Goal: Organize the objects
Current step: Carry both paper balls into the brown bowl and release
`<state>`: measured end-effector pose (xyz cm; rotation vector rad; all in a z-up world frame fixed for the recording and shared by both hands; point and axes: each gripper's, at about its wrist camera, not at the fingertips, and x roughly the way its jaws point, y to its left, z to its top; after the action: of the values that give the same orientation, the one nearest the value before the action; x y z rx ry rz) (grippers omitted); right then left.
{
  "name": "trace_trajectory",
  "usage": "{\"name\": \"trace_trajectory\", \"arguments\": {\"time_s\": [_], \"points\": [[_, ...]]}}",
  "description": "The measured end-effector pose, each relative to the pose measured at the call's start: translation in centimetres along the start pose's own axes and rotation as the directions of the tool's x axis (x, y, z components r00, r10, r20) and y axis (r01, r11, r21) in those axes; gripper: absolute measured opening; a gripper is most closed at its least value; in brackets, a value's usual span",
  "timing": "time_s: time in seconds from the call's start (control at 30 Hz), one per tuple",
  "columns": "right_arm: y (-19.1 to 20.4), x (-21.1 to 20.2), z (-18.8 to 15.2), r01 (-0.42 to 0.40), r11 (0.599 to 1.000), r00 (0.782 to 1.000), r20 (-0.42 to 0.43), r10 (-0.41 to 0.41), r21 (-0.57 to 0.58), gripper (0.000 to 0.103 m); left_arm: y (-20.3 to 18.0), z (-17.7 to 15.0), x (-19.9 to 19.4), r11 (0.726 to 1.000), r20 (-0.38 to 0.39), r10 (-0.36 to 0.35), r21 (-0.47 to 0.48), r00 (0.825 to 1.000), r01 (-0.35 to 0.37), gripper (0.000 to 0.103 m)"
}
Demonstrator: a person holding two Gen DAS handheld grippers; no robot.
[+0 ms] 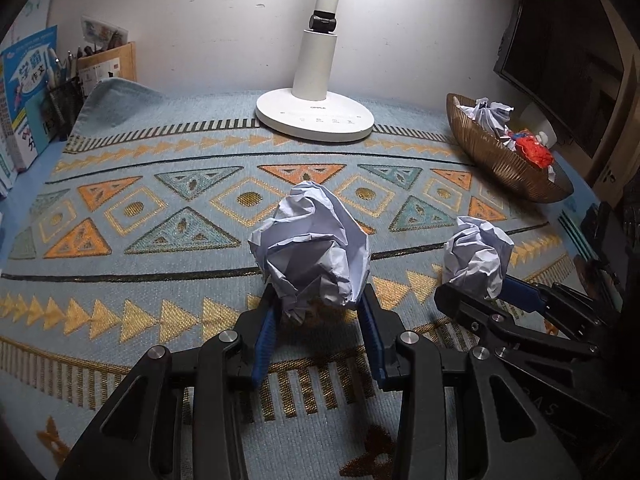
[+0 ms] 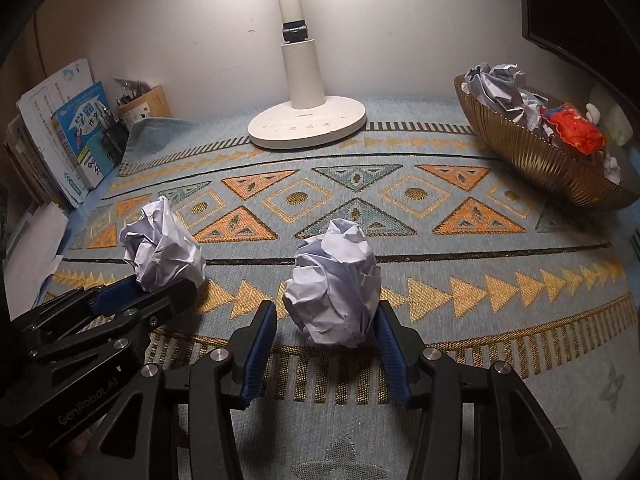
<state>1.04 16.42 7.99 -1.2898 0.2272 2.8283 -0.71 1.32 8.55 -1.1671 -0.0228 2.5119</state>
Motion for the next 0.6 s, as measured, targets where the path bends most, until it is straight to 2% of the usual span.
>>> {"name": "trace_trajectory", "arguments": {"time_s": [0.13,0.2,0.27,0.3,0.33,0.37,0.5,0.6], "points": [[-0.8,-0.2,0.2,-0.012,0.999,1.000,0.001,0.012,0.045,0.066,0.1,0.0,0.0,1.000,-0.004,-0.019,0.001,1.000,0.019,0.036],[-1.4,0.1,0.5,-0.018,0.995,1.000,-0.023,0.020,0.097,0.066,0.0,0.0,0.0,1.000,-0.002,-0.019,0.005,1.000,0.019,0.036],[-2.1,0.2,0.7,-0.114,0.981,0.993,-0.015,0.118,0.156,0.066,0.0,0.0,0.1,1.000,-0.004,-0.018,0.009,1.000,0.018,0.036],[-2.3,0.0,0.7,-0.138,0.975,0.990,-0.005,0.141,0.175,0.064,0.0,0.0,0.1,1.000,-0.006,-0.018,0.010,1.000,0.018,0.036],[-2.3,-0.1,0.7,-0.134,0.975,0.991,0.004,0.135,0.176,0.048,-0.1,0.0,0.1,1.000,-0.005,-0.014,0.013,1.000,0.014,0.036],[-2.2,-0.1,0.7,-0.125,0.978,0.992,-0.001,0.127,0.167,0.042,-0.2,0.0,0.1,1.000,-0.005,-0.012,0.016,1.000,0.012,0.036],[-1.7,-0.3,0.5,-0.121,0.981,0.993,0.005,0.122,0.153,0.040,-0.3,-0.1,0.2,1.000,-0.010,0.000,0.023,1.000,0.000,0.036],[-1.7,-1.0,0.4,-0.125,0.981,0.992,0.030,0.122,0.148,0.039,-0.6,0.1,-0.3,0.999,0.006,-0.024,0.035,1.000,0.023,0.036]]}}
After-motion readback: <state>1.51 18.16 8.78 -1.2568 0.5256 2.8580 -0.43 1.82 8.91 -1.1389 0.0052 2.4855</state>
